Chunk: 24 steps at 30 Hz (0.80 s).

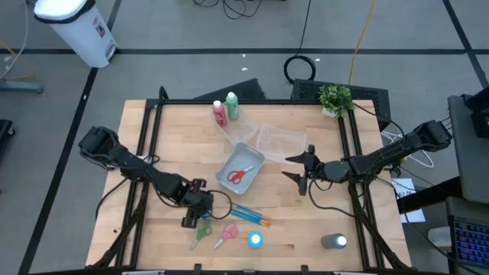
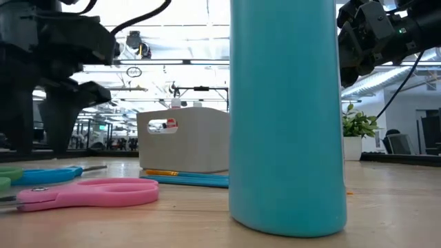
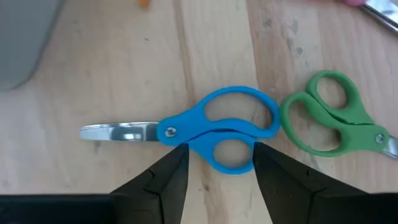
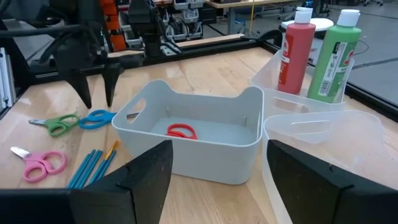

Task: Pick & Place Paint Supplies
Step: Put the blue scissors into the blue bin

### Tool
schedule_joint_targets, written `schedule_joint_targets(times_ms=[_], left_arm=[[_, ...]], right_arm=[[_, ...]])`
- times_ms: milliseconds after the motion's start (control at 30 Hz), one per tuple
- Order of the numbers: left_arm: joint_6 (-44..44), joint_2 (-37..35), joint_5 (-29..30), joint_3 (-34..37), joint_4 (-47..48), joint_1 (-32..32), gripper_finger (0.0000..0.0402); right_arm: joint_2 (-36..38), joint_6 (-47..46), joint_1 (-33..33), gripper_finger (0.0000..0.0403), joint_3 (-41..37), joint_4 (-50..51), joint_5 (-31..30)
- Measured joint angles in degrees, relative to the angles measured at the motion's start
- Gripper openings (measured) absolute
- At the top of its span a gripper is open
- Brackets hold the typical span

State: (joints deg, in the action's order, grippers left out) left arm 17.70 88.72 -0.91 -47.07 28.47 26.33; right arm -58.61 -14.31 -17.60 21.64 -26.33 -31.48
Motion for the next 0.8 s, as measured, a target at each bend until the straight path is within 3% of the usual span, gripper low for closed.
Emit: schedule_joint_targets(times_ms=[367, 567, 700, 800], left_arm=[[-3.76, 0.16, -7.38, 1.05, -0.26, 0.28, 0.0186], [-7.67, 0.16, -2.30, 1.07, -1.10, 0.15, 0.0186], [-10.91, 0.16, -8.88, 1.07, -2.64, 0.31, 0.0186], [-11.38, 0.16, -9.98, 1.07, -3.26, 0.47, 0.0186]], right_arm=[[0.00, 0.01, 0.01, 0.0251, 0.01, 0.14, 0.00], [0.00, 0.02, 0.01, 0.0251, 0.01, 0.48, 0.00], [0.00, 0.02, 0.01, 0.0251, -0.01, 0.48, 0.02], [0.00, 0.02, 0.00, 0.0251, -0.01, 0.48, 0.02]])
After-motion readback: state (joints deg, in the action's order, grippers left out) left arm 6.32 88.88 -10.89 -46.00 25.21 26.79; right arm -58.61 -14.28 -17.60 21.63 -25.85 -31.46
